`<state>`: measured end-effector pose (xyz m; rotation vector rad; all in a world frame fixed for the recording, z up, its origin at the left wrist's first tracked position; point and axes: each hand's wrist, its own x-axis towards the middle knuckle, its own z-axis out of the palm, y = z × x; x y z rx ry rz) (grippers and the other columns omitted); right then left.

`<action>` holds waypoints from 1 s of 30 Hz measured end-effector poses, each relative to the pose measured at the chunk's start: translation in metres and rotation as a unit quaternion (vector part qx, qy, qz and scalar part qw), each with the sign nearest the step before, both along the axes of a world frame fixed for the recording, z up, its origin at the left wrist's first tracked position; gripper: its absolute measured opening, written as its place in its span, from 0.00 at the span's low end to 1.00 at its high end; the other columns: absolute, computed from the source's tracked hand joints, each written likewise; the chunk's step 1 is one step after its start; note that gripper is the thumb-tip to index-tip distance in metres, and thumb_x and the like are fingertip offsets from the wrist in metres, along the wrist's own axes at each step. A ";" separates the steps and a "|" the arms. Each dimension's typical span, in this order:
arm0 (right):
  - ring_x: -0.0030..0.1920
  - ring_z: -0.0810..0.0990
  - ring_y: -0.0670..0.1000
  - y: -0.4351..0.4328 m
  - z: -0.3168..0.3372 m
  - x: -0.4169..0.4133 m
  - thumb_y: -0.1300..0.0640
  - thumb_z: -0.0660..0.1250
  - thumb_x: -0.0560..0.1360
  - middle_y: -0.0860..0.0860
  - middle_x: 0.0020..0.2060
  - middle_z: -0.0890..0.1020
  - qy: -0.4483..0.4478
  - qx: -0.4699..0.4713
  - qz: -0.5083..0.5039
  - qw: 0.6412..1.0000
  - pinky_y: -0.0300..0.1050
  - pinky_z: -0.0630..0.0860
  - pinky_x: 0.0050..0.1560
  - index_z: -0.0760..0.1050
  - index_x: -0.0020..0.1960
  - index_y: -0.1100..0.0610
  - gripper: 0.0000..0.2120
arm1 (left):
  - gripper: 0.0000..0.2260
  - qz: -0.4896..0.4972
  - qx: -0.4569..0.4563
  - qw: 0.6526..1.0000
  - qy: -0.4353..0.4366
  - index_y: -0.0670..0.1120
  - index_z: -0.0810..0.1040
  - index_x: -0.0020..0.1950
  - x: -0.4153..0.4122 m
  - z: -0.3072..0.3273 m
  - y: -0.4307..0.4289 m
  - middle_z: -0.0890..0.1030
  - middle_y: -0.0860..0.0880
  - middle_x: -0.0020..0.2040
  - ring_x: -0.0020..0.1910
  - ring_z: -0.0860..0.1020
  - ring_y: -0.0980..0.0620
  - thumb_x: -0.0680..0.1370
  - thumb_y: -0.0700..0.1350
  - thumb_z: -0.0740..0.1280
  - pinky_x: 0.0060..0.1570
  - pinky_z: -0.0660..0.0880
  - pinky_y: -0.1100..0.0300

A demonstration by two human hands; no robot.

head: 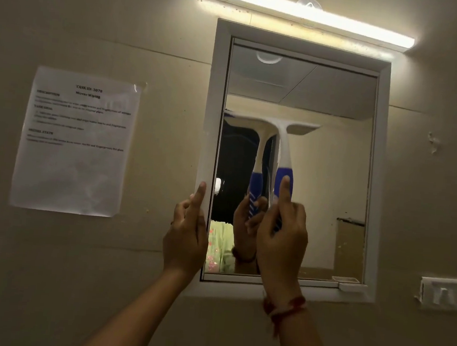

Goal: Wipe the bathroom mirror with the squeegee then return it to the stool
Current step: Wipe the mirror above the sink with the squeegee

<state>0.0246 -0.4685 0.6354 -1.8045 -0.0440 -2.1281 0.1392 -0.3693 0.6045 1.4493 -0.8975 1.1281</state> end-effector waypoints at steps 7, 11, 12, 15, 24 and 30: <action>0.43 0.78 0.52 -0.003 0.014 0.006 0.51 0.54 0.79 0.59 0.49 0.76 -0.006 0.000 0.008 1.000 0.47 0.80 0.45 0.55 0.72 0.51 0.23 | 0.21 0.010 -0.003 1.000 0.000 0.57 0.54 0.74 0.001 0.000 -0.001 0.74 0.44 0.52 0.27 0.66 0.58 0.81 0.51 0.47 0.24 0.65 0.67; 0.44 0.78 0.52 -0.004 -0.042 0.010 0.55 0.55 0.78 0.59 0.50 0.74 0.031 -0.008 0.013 0.999 0.52 0.81 0.42 0.54 0.73 0.51 0.25 | 0.20 0.005 -0.007 1.000 -0.007 0.58 0.54 0.74 0.002 -0.001 -0.001 0.74 0.45 0.51 0.27 0.67 0.58 0.81 0.51 0.47 0.25 0.64 0.69; 0.45 0.78 0.52 -0.003 -0.051 0.010 0.54 0.54 0.78 0.58 0.51 0.74 0.037 -0.007 0.016 0.999 0.53 0.81 0.42 0.54 0.73 0.51 0.25 | 0.20 0.005 -0.007 1.000 -0.007 0.57 0.54 0.74 0.002 0.000 -0.001 0.74 0.45 0.51 0.27 0.67 0.58 0.81 0.51 0.47 0.25 0.64 0.69; 0.44 0.78 0.53 -0.001 -0.047 0.010 0.54 0.55 0.78 0.59 0.50 0.74 0.031 -0.004 0.019 0.999 0.52 0.81 0.42 0.54 0.73 0.51 0.24 | 0.21 0.004 -0.007 1.000 -0.006 0.56 0.55 0.74 0.002 0.000 -0.001 0.75 0.44 0.50 0.25 0.66 0.58 0.81 0.51 0.47 0.25 0.63 0.70; 0.45 0.78 0.53 0.000 -0.032 0.009 0.51 0.53 0.78 0.59 0.50 0.75 0.013 0.012 0.027 0.999 0.50 0.81 0.45 0.55 0.72 0.51 0.23 | 0.21 -0.003 -0.006 1.000 -0.001 0.55 0.54 0.74 0.001 0.001 -0.001 0.74 0.43 0.51 0.26 0.67 0.57 0.81 0.51 0.47 0.25 0.65 0.69; 0.43 0.77 0.49 0.004 -0.085 0.006 0.52 0.55 0.78 0.58 0.49 0.74 0.029 0.013 0.049 0.998 0.36 0.78 0.40 0.54 0.73 0.48 0.24 | 0.21 -0.002 -0.007 1.000 -0.005 0.55 0.54 0.74 0.003 -0.001 -0.001 0.74 0.43 0.51 0.26 0.66 0.57 0.81 0.51 0.46 0.25 0.64 0.69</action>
